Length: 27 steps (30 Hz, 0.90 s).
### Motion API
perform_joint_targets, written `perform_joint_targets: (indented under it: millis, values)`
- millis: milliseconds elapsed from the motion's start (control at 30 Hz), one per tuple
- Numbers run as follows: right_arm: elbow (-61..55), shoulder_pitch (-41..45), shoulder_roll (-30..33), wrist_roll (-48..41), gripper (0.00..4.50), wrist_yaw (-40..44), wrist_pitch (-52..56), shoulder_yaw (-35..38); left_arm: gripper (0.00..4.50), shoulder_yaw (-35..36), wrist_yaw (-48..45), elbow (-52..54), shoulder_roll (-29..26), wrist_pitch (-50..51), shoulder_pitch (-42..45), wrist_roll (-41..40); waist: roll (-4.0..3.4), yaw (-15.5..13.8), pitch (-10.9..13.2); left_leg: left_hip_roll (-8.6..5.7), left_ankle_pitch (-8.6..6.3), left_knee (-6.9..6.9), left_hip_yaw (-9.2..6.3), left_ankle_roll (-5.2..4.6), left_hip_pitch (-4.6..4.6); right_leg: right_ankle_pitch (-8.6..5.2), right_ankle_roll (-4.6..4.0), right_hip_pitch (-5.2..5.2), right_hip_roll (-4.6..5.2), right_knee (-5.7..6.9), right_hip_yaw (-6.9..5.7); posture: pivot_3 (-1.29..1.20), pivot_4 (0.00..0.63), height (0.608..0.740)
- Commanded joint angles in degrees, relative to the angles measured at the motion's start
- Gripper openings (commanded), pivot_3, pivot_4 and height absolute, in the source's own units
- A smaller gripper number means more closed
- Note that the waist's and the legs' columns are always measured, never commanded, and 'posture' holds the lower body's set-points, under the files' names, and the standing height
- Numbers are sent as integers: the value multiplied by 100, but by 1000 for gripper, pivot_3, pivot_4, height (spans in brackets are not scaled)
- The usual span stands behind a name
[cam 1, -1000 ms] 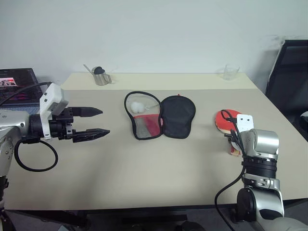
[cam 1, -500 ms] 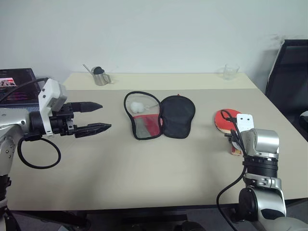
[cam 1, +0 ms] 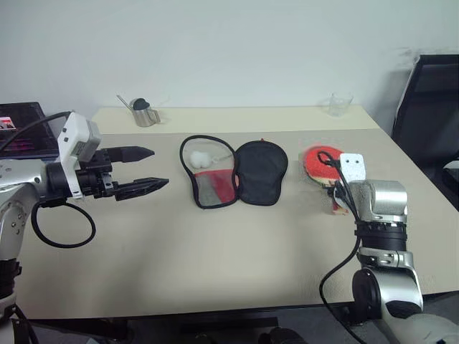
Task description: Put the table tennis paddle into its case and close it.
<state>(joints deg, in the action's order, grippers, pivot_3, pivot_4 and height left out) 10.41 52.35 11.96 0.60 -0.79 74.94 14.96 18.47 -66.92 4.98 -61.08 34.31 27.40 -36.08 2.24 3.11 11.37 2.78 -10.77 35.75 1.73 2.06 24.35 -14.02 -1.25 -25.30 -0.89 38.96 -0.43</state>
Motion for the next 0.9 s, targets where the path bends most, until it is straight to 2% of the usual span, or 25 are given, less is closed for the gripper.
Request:
perform_joint_targets:
  millis: [33,167,400,667,900]
  values:
    - [45,458,-222,-215,1048,149,-469,-240,4275,260,30,191,-81,-43,-12,-93,0,2,0,0,0,0,0,0,0,0,0,0,0,0,0,0,150,740]
    - [289,769,-666,-337,1048,192,-680,-477,4275,393,45,277,-172,-24,-243,-39,0,25,0,3,0,-1,1,0,1,0,0,-2,-1,0,2,0,150,740]
    - [1569,1513,-1752,-462,1048,-471,-1333,-301,4275,859,149,705,-269,221,-760,-125,0,9,0,4,0,3,-6,0,9,0,-1,-4,0,-1,-5,0,150,740]
    - [3570,2198,-1863,-619,1045,-1211,-2850,94,4275,1189,329,1149,-259,474,-1233,-227,3,-76,-1,3,0,6,-13,0,15,1,-1,-1,8,-7,-12,0,150,740]
    - [4489,2572,-1792,-811,1045,-1795,-3446,359,4275,1469,407,1379,-315,639,-1511,-314,3,-62,0,3,0,3,-13,0,16,0,-3,-5,5,-5,-12,0,150,740]
